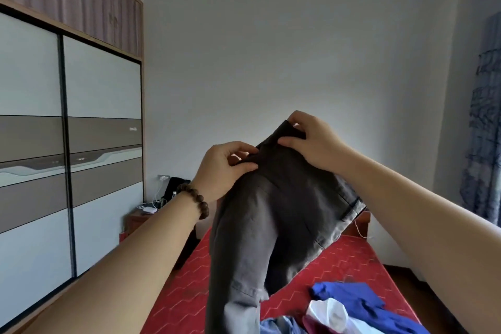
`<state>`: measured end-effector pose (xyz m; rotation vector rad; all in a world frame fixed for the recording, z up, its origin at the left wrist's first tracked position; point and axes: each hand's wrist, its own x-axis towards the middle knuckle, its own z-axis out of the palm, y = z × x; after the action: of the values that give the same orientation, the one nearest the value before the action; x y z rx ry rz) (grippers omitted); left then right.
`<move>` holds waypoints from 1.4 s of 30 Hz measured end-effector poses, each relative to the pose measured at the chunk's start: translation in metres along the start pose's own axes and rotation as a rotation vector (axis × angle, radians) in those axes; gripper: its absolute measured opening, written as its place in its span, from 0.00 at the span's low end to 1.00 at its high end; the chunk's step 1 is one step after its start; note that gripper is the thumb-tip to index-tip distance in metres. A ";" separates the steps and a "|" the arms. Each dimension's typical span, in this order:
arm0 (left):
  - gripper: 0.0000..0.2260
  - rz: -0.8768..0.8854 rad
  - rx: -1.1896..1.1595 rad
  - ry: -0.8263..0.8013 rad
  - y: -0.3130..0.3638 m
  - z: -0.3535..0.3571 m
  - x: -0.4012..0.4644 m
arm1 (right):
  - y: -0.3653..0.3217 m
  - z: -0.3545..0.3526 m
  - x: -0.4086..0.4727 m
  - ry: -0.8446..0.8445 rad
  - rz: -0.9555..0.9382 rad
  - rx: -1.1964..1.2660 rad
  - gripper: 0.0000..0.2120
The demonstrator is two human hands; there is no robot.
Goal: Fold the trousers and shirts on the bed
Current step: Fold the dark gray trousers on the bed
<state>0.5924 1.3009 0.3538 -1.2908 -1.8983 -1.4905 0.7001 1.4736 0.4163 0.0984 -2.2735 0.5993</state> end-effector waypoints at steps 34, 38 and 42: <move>0.04 -0.236 0.145 -0.380 0.031 -0.320 -0.264 | -0.316 0.152 -0.118 -0.384 -0.098 -0.106 0.06; 0.06 -0.277 0.037 -0.292 0.025 -0.319 -0.309 | -0.324 0.156 -0.147 -0.349 -0.053 -0.034 0.03; 0.07 -0.379 0.116 -0.449 0.002 -0.307 -0.346 | -0.323 0.186 -0.167 -0.527 -0.084 -0.242 0.09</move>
<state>0.6967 0.8787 0.1967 -1.3504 -2.5973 -1.3031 0.7741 1.0846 0.3139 0.2564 -2.8159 0.2665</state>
